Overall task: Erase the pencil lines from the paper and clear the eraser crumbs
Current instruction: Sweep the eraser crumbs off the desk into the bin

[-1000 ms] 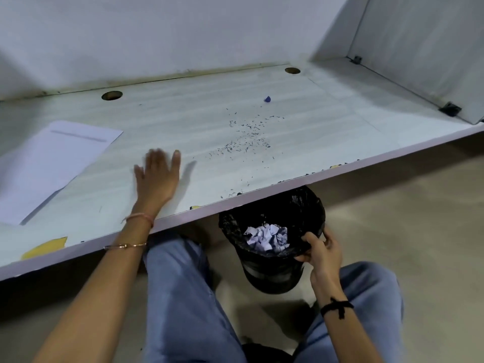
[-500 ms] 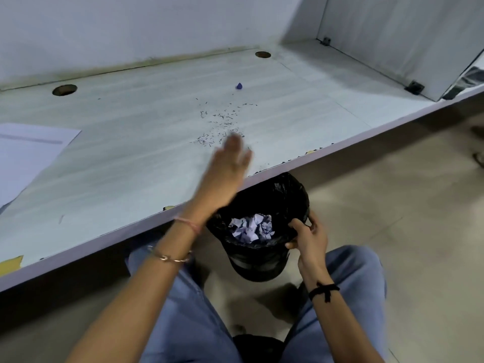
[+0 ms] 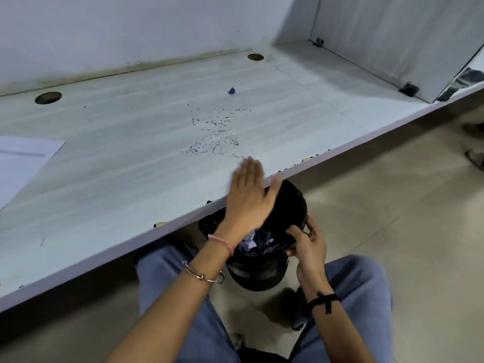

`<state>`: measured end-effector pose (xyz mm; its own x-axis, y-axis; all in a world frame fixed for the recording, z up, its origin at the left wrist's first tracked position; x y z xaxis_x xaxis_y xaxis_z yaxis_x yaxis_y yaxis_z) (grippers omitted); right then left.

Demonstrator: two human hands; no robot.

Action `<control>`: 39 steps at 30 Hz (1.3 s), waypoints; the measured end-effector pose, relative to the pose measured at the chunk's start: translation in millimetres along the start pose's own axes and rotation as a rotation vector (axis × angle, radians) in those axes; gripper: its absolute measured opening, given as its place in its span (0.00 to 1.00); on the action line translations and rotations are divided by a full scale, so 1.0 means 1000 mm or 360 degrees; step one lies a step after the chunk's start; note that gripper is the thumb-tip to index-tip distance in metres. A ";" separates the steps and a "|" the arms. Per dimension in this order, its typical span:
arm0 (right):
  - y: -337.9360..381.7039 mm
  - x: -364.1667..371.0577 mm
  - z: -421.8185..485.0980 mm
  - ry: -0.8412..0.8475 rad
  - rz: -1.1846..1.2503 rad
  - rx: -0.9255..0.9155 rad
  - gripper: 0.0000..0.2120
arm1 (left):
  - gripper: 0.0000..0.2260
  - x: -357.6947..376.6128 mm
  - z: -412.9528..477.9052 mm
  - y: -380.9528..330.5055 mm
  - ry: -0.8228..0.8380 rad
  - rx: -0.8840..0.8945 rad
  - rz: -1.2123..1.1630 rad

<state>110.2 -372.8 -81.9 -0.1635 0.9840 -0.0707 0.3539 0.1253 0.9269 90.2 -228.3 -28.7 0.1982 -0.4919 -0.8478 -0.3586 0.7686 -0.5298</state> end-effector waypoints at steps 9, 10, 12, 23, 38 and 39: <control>0.006 -0.002 0.014 -0.0020 -0.0001 0.0026 0.26 | 0.33 -0.082 0.027 0.097 -0.0637 -0.0280 -0.0123; 0.007 -0.001 0.015 -0.0013 0.0001 0.0024 0.25 | 0.33 -0.088 0.035 0.120 -0.0644 -0.0458 -0.0024; 0.009 0.000 0.017 -0.0011 0.0001 0.0006 0.25 | 0.34 -0.089 0.054 0.147 -0.0602 -0.0640 0.0196; 0.013 0.004 0.023 -0.0064 0.0019 0.0031 0.26 | 0.35 -0.027 0.034 0.018 0.0105 0.0398 0.0134; 0.009 0.004 0.026 -0.0053 0.0002 0.0050 0.28 | 0.28 -0.016 0.035 0.022 0.0119 0.0437 0.0265; 0.008 0.003 0.026 -0.0052 0.0006 0.0049 0.28 | 0.27 -0.012 0.025 0.015 0.0201 0.0521 0.0190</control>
<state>136.5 -365.4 -83.9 -0.1318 0.9881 -0.0796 0.3826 0.1248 0.9155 105.0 -200.3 -27.0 0.0507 -0.4215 -0.9054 -0.0578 0.9038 -0.4240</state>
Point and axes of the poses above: each hand's wrist, its own z-axis towards the middle knuckle, its own x-axis out of the palm, y = z × x, the point moved 2 cm from there along z, towards the middle knuckle, and after that the axes turned 4 degrees about -z, right-handed, at the moved point
